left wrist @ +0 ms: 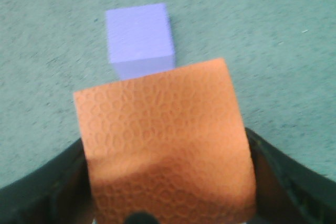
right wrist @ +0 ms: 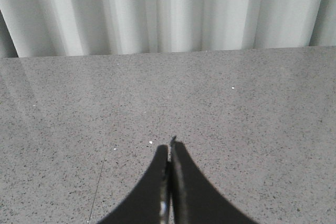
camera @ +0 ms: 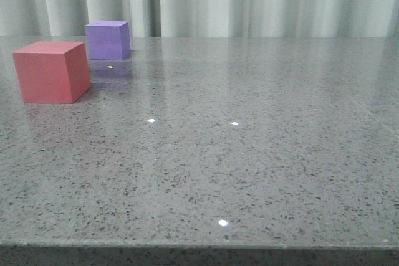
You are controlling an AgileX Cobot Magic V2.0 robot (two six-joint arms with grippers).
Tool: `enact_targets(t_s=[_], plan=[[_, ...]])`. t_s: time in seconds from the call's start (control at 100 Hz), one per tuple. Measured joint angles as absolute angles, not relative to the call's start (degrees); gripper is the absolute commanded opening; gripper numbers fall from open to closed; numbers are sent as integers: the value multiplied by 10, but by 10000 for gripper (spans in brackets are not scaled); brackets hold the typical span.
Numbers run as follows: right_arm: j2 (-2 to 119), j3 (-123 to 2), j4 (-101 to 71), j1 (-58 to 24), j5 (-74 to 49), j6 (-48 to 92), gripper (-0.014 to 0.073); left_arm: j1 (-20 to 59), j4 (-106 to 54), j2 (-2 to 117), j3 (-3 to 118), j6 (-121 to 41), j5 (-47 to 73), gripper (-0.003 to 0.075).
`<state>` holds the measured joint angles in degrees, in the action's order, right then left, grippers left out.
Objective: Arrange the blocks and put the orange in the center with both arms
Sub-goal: 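Grasp the orange cube with the left gripper and lift it, then lower the orange cube between the pink and purple cubes and release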
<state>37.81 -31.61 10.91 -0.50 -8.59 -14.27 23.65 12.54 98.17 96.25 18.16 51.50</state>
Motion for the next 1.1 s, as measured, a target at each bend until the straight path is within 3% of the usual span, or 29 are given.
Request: enact_targets(t_s=[0.28,1.1], plan=[[378,-316,109,-5,-86,-143,-69,177,25,980,900,86,440,372],[378,-316,109,-5,-86,-143,-69,176,23,1084,897,77,393,372]])
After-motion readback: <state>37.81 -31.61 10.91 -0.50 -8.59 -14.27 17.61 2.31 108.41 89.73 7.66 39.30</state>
